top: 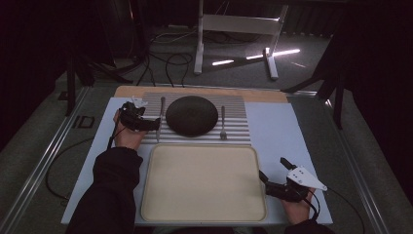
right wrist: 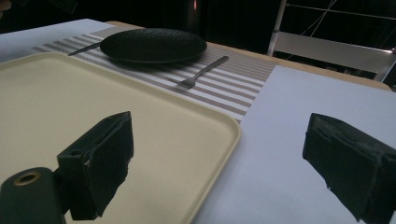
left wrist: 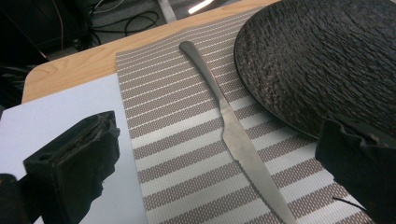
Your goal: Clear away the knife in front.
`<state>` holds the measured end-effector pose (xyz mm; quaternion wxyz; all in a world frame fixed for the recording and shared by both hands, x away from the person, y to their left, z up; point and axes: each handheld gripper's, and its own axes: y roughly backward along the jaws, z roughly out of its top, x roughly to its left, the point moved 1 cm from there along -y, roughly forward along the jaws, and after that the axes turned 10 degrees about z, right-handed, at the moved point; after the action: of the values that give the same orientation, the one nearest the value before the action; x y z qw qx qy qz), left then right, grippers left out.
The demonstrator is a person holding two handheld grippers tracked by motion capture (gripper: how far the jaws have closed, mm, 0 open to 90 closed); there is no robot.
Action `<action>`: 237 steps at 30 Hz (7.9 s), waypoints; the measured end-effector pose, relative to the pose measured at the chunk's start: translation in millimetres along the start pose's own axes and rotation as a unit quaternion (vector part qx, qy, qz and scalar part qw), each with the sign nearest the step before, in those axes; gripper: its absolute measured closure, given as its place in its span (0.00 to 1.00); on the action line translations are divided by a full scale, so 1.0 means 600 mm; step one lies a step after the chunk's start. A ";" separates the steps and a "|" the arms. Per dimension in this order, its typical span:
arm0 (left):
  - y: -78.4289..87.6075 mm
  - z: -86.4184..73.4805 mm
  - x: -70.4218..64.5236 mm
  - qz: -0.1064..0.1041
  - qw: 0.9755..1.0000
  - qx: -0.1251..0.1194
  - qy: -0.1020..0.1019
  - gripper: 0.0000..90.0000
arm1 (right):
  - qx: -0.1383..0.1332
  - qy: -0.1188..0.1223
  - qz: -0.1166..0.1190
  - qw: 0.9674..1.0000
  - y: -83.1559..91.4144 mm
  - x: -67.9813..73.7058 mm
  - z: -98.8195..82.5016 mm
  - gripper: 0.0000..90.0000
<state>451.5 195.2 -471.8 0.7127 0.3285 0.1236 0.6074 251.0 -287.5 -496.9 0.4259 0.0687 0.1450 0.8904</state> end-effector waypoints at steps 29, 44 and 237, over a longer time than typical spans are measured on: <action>-0.054 0.027 -0.005 -0.005 1.000 0.031 0.000 0.02 | -0.002 -0.005 0.001 1.000 0.000 -0.001 0.001 0.10; -0.087 0.039 -0.022 -0.009 0.999 0.035 0.022 0.03 | -0.001 -0.005 0.002 1.000 0.000 -0.001 0.002 0.10; 0.180 -0.193 -0.168 -0.001 0.987 0.038 0.155 0.89 | -0.004 -0.015 0.001 1.000 0.004 0.000 0.000 0.10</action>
<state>277.0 141.9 -515.0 0.6728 0.2572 0.2558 0.6448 249.2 -288.6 -496.3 0.4277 0.0802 0.1353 0.8901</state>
